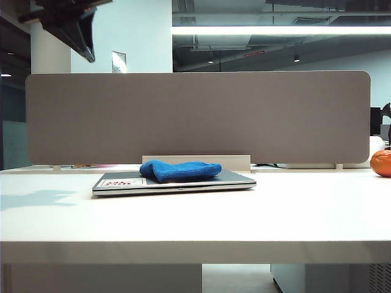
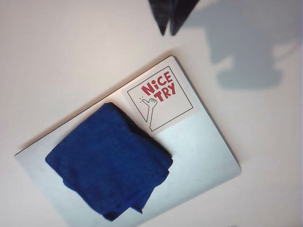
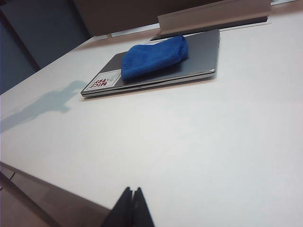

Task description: Pick up the blue rag and put it over the laptop.

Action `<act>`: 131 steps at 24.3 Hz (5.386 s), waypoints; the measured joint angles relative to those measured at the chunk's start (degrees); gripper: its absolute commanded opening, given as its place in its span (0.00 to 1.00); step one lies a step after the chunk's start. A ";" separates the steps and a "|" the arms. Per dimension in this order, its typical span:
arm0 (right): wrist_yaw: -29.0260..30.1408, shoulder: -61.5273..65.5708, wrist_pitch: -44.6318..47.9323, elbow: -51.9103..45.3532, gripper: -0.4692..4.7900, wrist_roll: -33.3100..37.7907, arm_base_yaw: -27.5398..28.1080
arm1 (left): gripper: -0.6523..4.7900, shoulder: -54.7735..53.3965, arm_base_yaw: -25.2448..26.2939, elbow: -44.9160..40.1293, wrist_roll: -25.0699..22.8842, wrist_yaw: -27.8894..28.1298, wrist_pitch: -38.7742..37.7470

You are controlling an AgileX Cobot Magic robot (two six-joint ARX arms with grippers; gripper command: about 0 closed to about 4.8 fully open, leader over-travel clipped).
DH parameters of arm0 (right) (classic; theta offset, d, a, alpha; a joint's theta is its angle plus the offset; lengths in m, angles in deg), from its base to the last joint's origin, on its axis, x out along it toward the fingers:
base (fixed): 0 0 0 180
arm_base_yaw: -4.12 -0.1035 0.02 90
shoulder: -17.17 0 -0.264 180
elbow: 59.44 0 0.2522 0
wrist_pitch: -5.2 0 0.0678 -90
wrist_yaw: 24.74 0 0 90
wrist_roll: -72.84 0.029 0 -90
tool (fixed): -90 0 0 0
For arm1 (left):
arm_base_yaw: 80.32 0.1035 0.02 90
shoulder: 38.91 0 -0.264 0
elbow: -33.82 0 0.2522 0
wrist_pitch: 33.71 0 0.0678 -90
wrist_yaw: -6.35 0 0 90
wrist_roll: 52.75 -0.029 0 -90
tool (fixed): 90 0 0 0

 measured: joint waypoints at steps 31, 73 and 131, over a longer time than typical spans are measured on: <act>-0.20 0.00 0.00 0.00 0.09 0.00 0.04 | 0.11 51.84 0.04 -69.57 9.73 0.20 30.42; -0.22 0.00 0.00 0.00 0.09 0.00 0.04 | 0.11 84.50 12.74 -97.07 8.96 7.74 60.26; -1.22 0.00 0.17 0.00 0.09 -2.29 0.02 | 0.11 93.94 13.03 -100.96 5.18 6.27 55.47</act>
